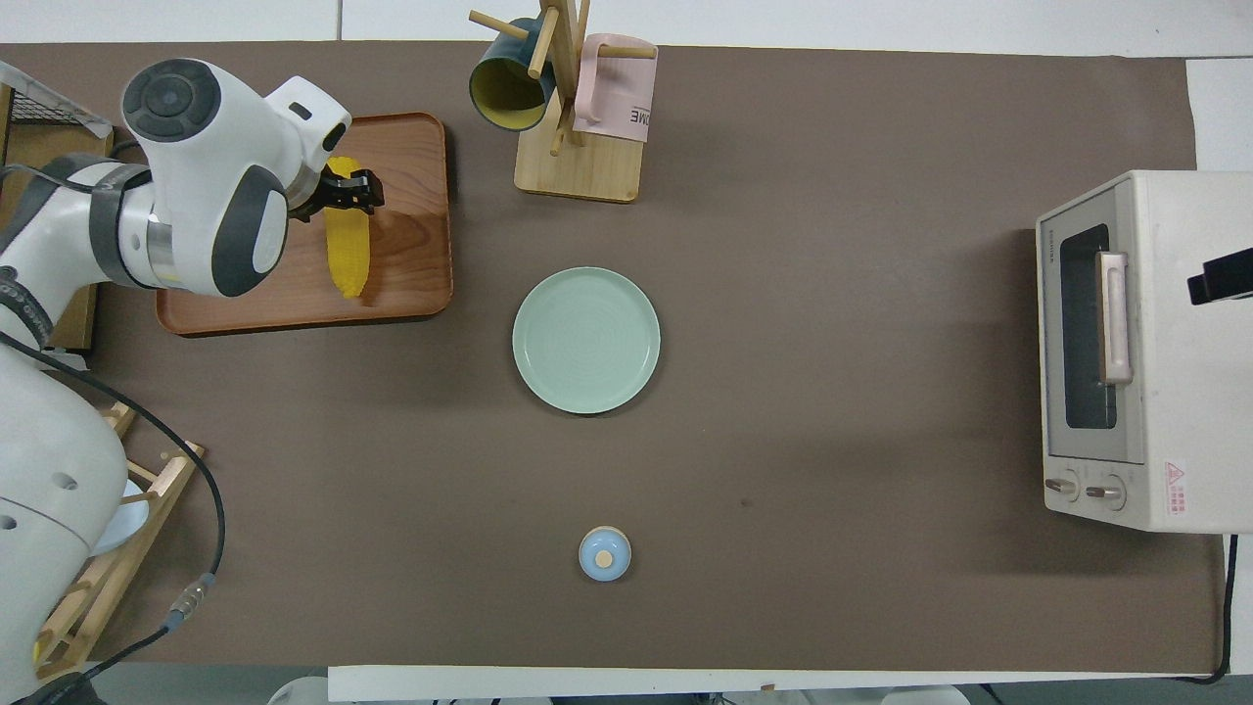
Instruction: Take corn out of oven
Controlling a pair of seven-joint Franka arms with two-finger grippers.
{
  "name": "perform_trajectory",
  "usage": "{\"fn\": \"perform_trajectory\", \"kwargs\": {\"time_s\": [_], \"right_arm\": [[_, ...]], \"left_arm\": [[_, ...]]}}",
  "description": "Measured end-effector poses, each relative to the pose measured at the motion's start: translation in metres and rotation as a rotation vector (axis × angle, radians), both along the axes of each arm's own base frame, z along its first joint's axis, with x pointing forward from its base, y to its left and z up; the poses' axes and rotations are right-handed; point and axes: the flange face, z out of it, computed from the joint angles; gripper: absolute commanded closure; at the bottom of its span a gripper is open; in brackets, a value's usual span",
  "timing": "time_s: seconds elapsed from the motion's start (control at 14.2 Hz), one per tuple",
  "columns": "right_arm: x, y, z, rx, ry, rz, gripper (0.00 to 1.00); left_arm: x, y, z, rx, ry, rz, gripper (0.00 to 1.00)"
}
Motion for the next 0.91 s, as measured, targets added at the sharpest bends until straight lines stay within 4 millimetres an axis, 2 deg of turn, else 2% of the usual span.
{"fn": "perform_trajectory", "kwargs": {"time_s": [0.07, 0.21, 0.35, 0.49, 0.7, 0.91], "right_arm": [[-0.001, -0.009, 0.001, 0.005, -0.001, -0.021, 0.0], [0.001, -0.022, -0.005, 0.009, 0.01, -0.046, 0.0], [0.001, -0.018, -0.01, 0.013, 0.038, -0.038, 0.0], [-0.002, -0.006, -0.01, 0.012, 0.059, -0.028, 0.0], [-0.007, -0.008, -0.007, 0.015, 0.072, -0.037, 0.0], [-0.009, -0.014, -0.01, 0.018, 0.082, -0.049, 0.0]], "left_arm": [[0.0, 0.019, 0.022, 0.002, 0.007, 0.026, 0.0], [-0.011, 0.055, 0.079, 0.005, 0.027, 0.059, 0.0], [-0.038, 0.088, 0.144, 0.009, 0.066, 0.041, 0.0], [-0.071, 0.11, 0.196, 0.01, 0.101, -0.014, 0.0], [-0.111, 0.122, 0.246, 0.006, 0.15, -0.06, 0.0], [-0.133, 0.122, 0.278, 0.004, 0.176, -0.067, 0.0]]}}
